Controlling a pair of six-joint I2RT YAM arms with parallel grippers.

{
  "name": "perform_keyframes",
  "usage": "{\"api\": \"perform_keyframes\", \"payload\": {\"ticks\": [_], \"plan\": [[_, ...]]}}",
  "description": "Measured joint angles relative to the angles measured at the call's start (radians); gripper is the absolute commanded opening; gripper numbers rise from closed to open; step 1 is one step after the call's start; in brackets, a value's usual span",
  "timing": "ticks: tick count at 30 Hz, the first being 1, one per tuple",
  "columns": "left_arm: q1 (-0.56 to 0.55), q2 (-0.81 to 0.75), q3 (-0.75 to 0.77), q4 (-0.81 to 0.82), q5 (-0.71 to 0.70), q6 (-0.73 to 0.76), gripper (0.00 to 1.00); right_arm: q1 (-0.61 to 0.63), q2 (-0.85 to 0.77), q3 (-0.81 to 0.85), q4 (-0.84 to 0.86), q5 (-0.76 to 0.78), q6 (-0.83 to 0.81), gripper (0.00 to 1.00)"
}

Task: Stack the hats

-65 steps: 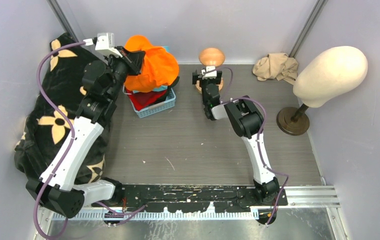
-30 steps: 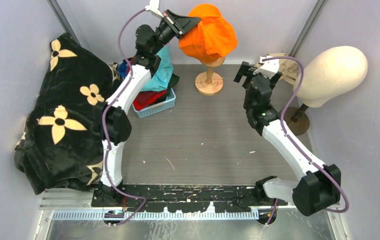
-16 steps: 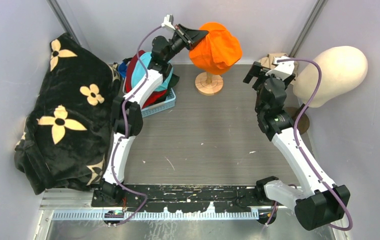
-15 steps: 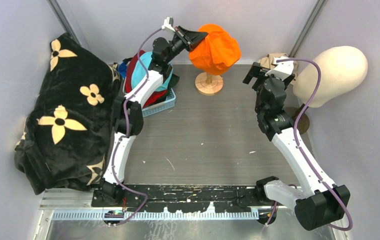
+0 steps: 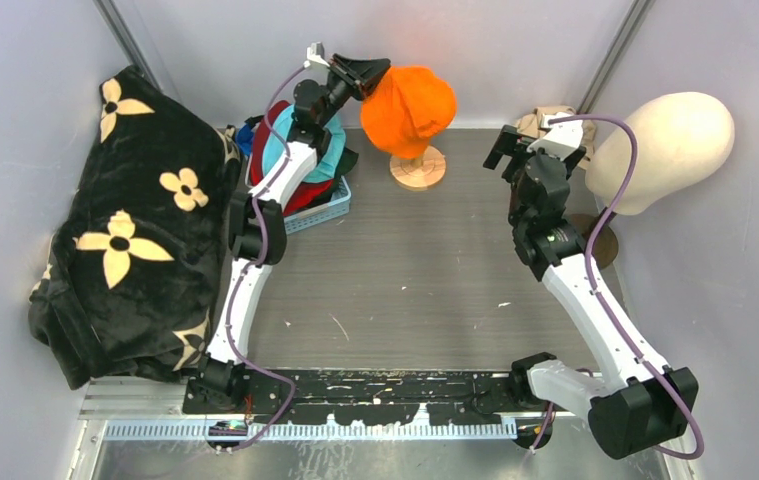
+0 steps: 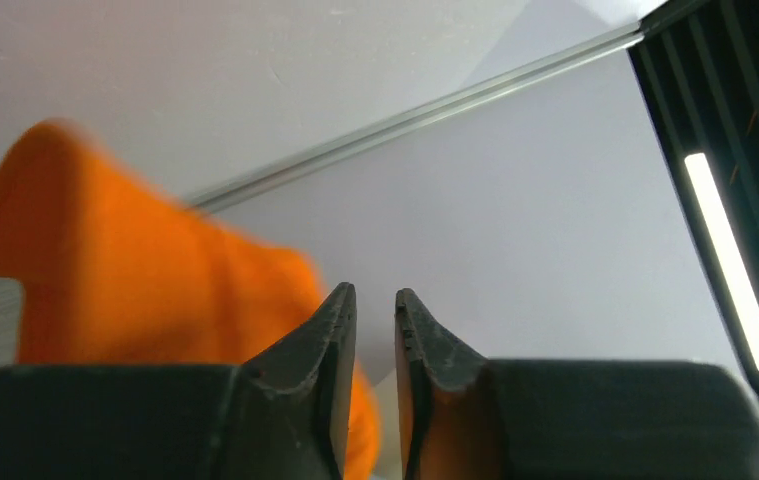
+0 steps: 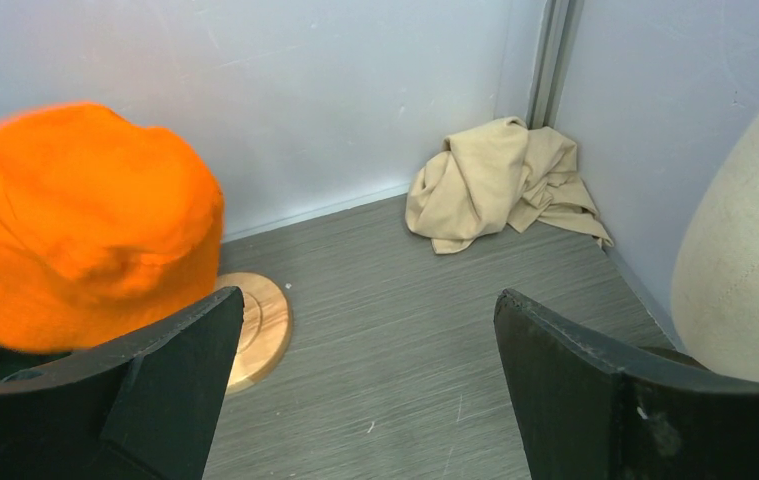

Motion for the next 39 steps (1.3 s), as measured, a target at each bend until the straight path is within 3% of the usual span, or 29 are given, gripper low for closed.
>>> {"api": "perform_keyframes", "payload": {"ticks": [2,4,13,19,24,30,35,39], "plan": [[0.003,0.002,0.004,-0.002,-0.008,-0.003,0.52,-0.001,0.003,0.000,0.000,0.000,0.000,1.00],[0.010,0.002,0.004,-0.002,-0.010,-0.018,0.59,-0.002,0.009,0.000,-0.002,-0.002,-0.002,1.00],[0.040,-0.071,-0.163,-0.030,-0.006,0.026,0.59,-0.004,0.023,0.000,-0.021,-0.018,-0.001,1.00],[0.068,-0.293,-0.388,-0.117,0.003,0.148,0.58,-0.005,0.036,0.000,-0.021,-0.066,0.014,1.00],[0.070,-0.578,-0.486,-0.423,-0.030,0.409,0.57,-0.005,0.058,0.000,-0.032,-0.144,0.031,1.00],[0.026,-0.851,-0.465,-0.871,-0.232,0.805,0.55,-0.004,0.069,0.000,-0.057,-0.231,0.050,1.00],[-0.045,-0.897,-0.453,-1.113,-0.452,1.035,0.53,-0.005,0.072,0.003,-0.060,-0.278,0.061,1.00],[-0.103,-0.859,-0.518,-1.200,-0.584,1.142,0.52,-0.004,0.074,0.005,-0.070,-0.304,0.071,1.00]]}}
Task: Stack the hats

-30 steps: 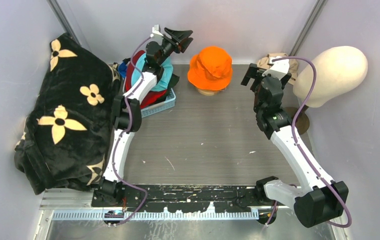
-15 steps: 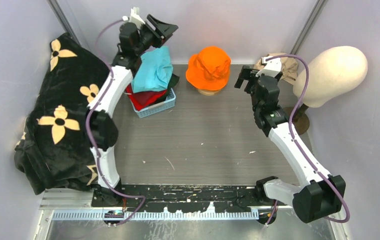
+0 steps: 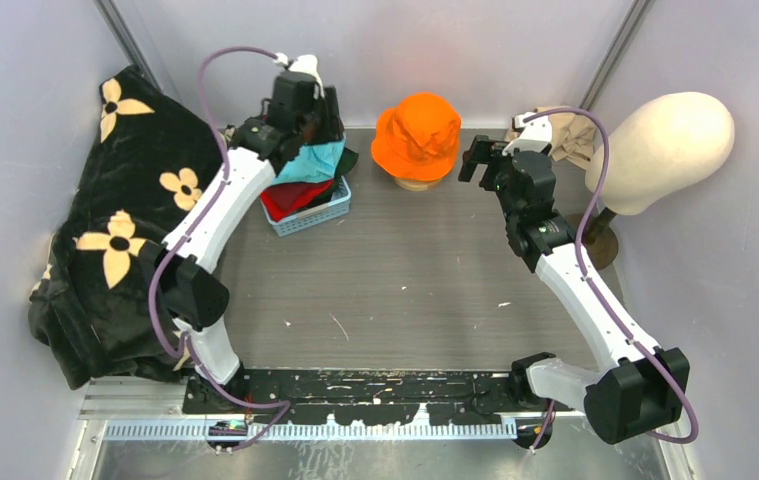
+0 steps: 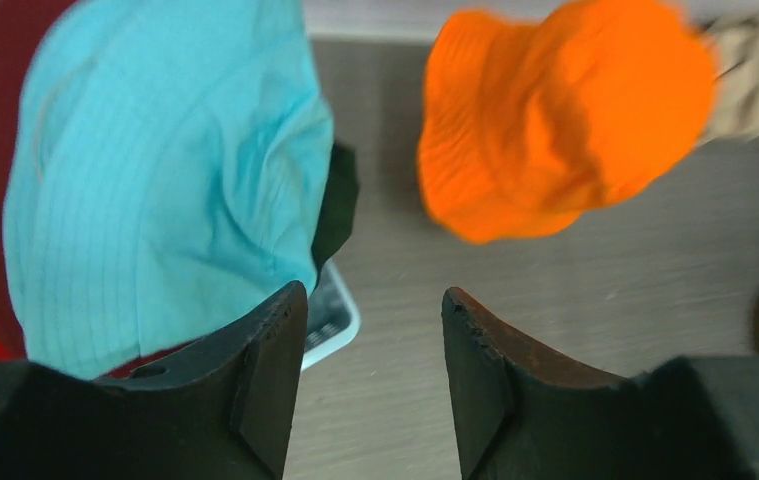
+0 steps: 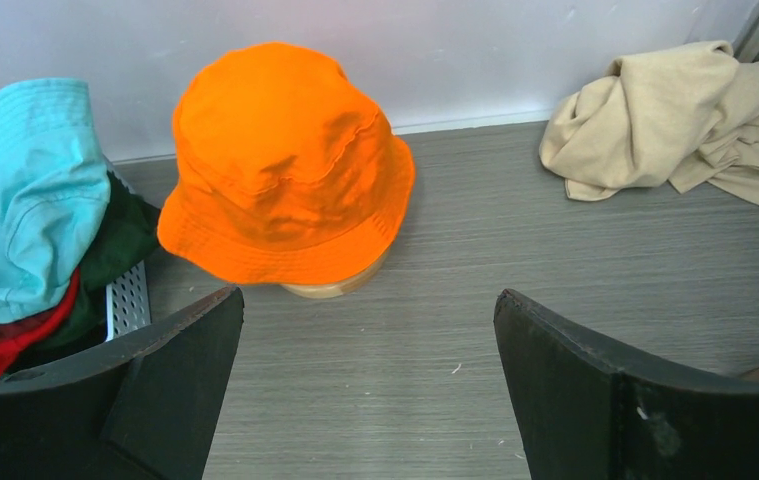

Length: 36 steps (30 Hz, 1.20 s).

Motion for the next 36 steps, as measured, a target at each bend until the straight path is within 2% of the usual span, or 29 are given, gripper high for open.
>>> {"api": "perform_keyframes", "payload": {"ticks": [8,27,36], "plan": [[-0.023,0.047,-0.163,-0.018,-0.114,0.079,0.49,0.000,-0.012,0.000,-0.042,-0.010,0.000,1.00],[-0.020,0.164,-0.187,0.116,-0.167,0.116,0.48,0.000,-0.047,-0.024,-0.045,-0.001,-0.019,1.00],[-0.020,0.233,-0.148,0.130,-0.209,0.155,0.48,0.000,-0.045,-0.024,-0.045,0.000,-0.023,1.00]]}}
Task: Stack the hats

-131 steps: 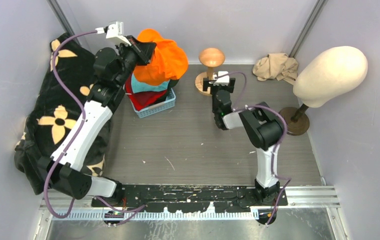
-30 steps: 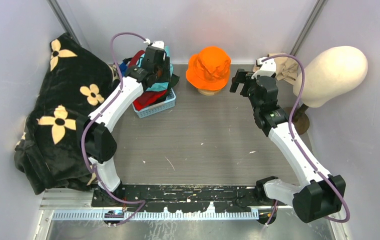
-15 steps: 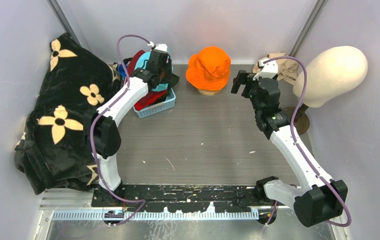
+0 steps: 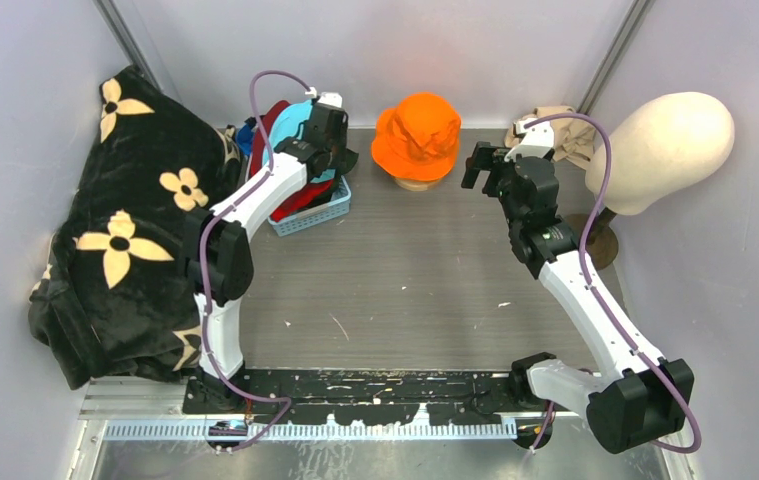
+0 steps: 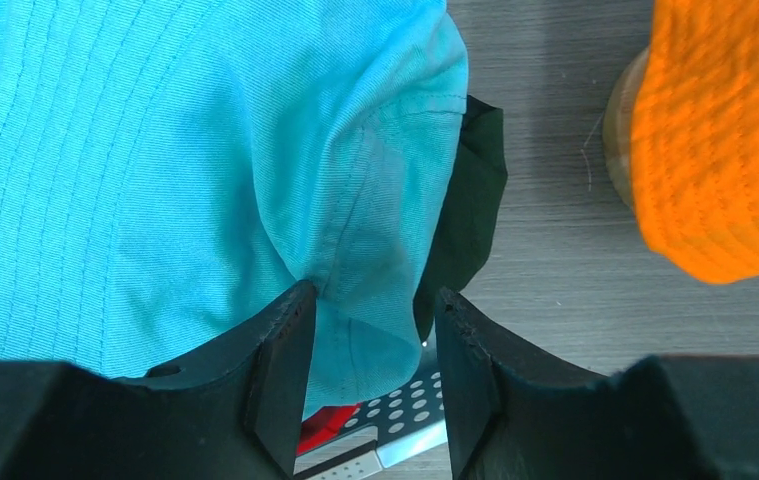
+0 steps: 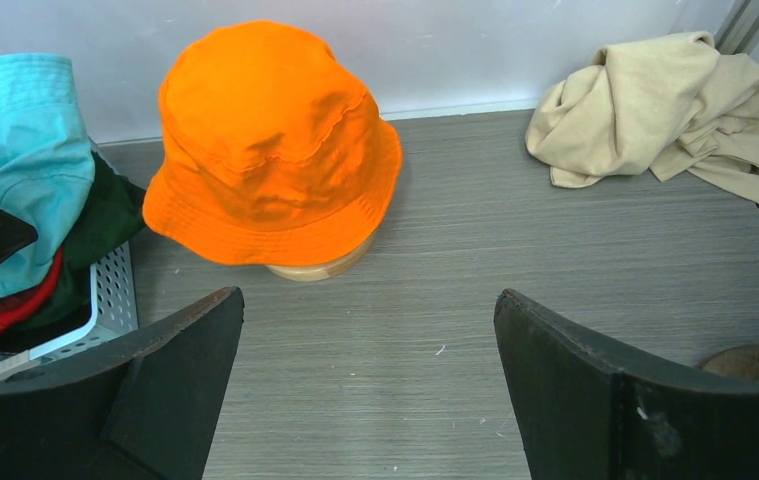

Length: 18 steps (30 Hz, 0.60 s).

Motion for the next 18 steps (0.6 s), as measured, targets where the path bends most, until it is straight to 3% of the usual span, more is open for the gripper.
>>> {"api": "perform_keyframes", "payload": {"ticks": [4,7,11,18], "plan": [[0.000,0.010,0.000,0.002,-0.029,0.022,0.48,0.000,0.000,0.000,0.000,0.000,0.000,1.00],[0.005,0.017,0.002,0.005,-0.040,0.031,0.40,0.000,0.005,0.000,0.000,0.000,-0.001,1.00],[0.013,0.045,0.029,0.011,-0.046,0.045,0.01,0.000,0.014,0.000,0.000,0.003,-0.001,1.00],[0.013,0.046,0.023,0.048,-0.037,0.076,0.00,0.000,0.016,-0.001,0.001,0.006,-0.001,1.00]]}}
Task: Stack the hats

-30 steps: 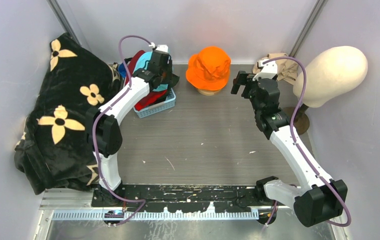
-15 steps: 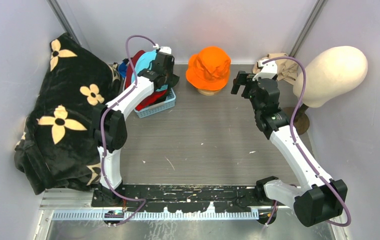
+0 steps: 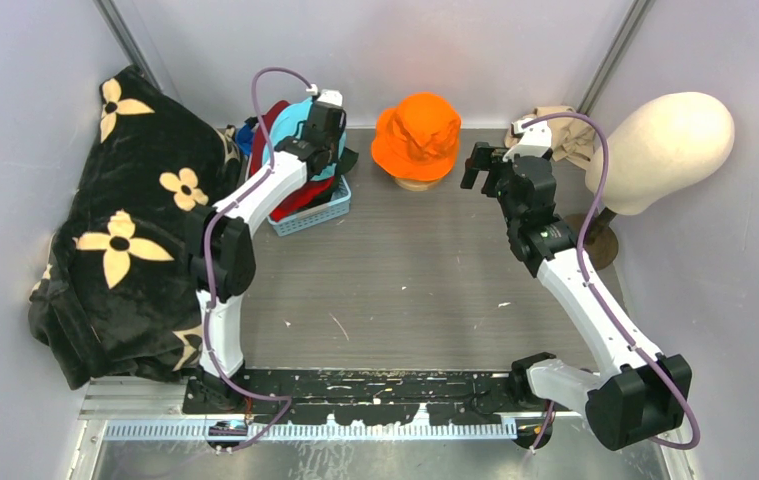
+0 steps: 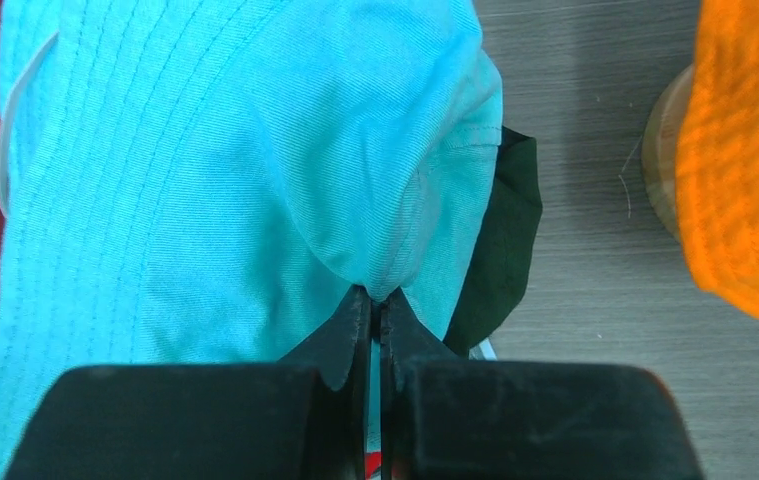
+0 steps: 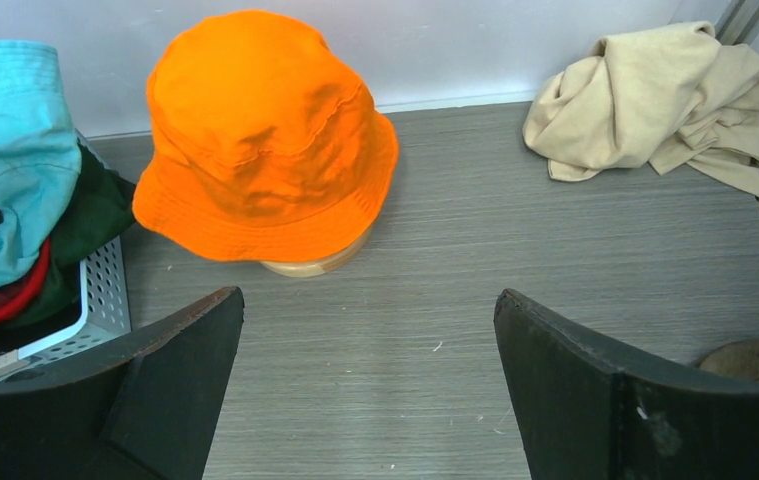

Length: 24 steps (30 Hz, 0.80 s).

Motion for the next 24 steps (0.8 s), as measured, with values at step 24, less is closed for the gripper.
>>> {"api": "perform_keyframes", "payload": {"ticks": [24], "plan": [[-0.067,-0.339,0.330,-0.070,0.554,-0.172,0.00,-0.002,0.023,0.000,0.008,-0.031,0.002,1.00]]}}
